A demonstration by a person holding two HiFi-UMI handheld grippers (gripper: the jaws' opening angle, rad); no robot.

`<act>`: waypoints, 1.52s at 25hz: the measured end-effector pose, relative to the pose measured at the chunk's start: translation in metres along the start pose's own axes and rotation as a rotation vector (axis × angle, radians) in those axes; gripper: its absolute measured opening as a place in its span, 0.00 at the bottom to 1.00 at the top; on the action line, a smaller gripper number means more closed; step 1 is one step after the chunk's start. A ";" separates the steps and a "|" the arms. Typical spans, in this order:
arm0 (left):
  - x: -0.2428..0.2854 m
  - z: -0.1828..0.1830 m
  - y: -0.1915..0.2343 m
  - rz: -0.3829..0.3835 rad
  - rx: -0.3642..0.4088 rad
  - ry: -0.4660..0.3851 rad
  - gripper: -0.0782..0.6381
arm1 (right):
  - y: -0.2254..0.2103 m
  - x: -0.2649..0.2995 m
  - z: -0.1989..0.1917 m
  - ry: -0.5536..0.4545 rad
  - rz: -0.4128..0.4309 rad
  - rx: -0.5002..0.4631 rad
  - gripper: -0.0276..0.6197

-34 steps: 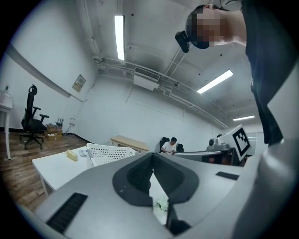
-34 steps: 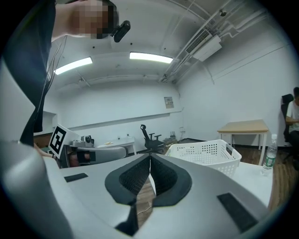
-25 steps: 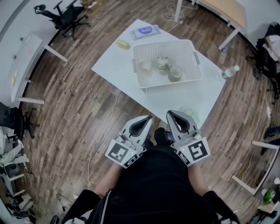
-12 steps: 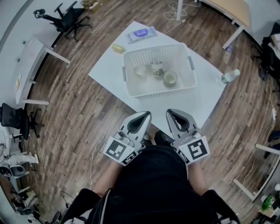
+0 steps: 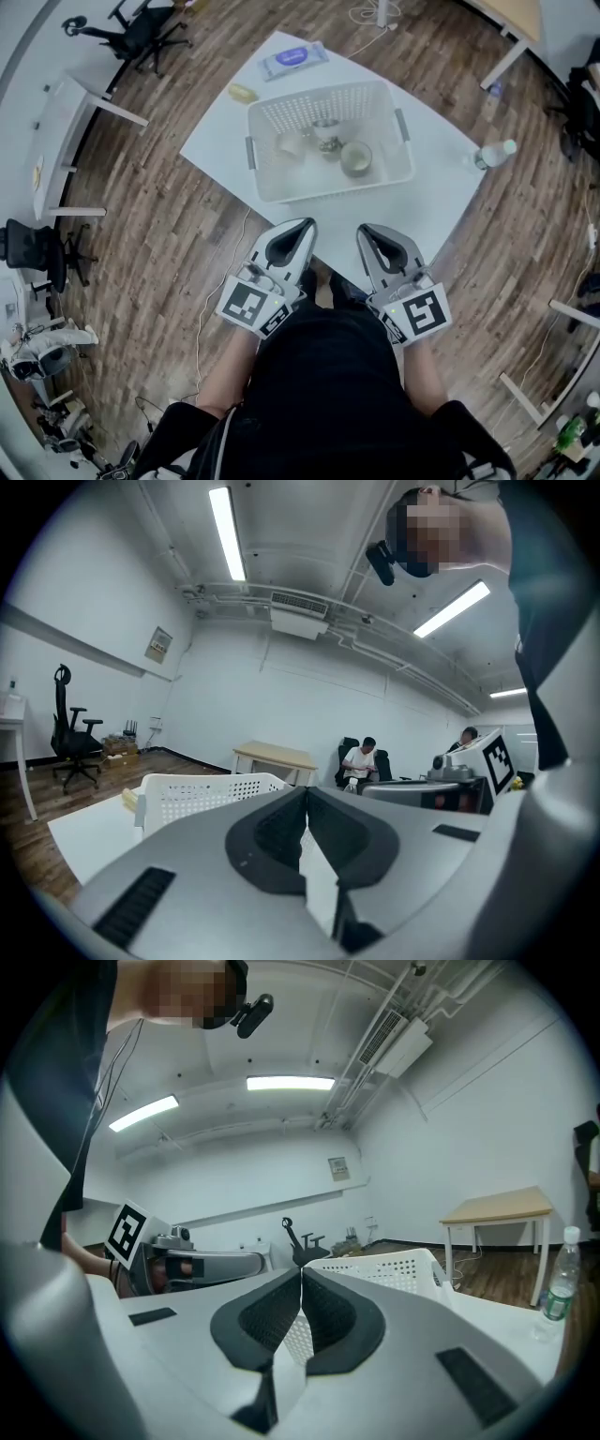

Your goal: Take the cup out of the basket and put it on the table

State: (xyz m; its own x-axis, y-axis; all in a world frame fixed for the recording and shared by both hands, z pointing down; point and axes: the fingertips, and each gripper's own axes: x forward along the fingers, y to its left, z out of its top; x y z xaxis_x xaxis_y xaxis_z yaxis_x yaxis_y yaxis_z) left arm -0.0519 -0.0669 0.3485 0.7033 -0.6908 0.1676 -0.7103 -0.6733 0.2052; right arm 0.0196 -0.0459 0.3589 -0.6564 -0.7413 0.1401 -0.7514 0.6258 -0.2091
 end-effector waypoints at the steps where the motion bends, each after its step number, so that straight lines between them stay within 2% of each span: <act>1: 0.003 -0.001 0.005 -0.004 0.008 0.013 0.12 | -0.001 0.001 -0.001 0.000 -0.007 0.004 0.08; 8: 0.026 -0.006 0.038 -0.057 0.093 0.094 0.13 | -0.006 0.002 -0.001 0.003 -0.087 0.012 0.08; 17: 0.076 -0.029 0.077 -0.236 0.295 0.279 0.29 | -0.001 -0.001 0.000 0.022 -0.215 0.010 0.08; 21: 0.107 -0.042 0.089 -0.303 0.382 0.363 0.39 | -0.002 -0.002 -0.002 0.039 -0.256 0.006 0.08; 25: 0.132 -0.054 0.099 -0.350 0.474 0.434 0.41 | -0.003 -0.006 -0.001 0.041 -0.300 0.010 0.08; 31: 0.163 -0.079 0.119 -0.397 0.606 0.568 0.48 | 0.000 -0.010 -0.007 0.047 -0.354 0.021 0.08; 38: 0.192 -0.119 0.147 -0.410 0.753 0.740 0.49 | -0.001 -0.011 -0.010 0.052 -0.392 0.034 0.08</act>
State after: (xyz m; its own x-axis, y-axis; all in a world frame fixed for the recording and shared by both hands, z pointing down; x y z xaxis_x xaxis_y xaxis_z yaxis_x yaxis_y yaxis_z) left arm -0.0182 -0.2673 0.5252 0.5535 -0.2243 0.8020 -0.0830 -0.9731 -0.2149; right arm 0.0270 -0.0356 0.3671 -0.3233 -0.9086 0.2644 -0.9436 0.2886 -0.1622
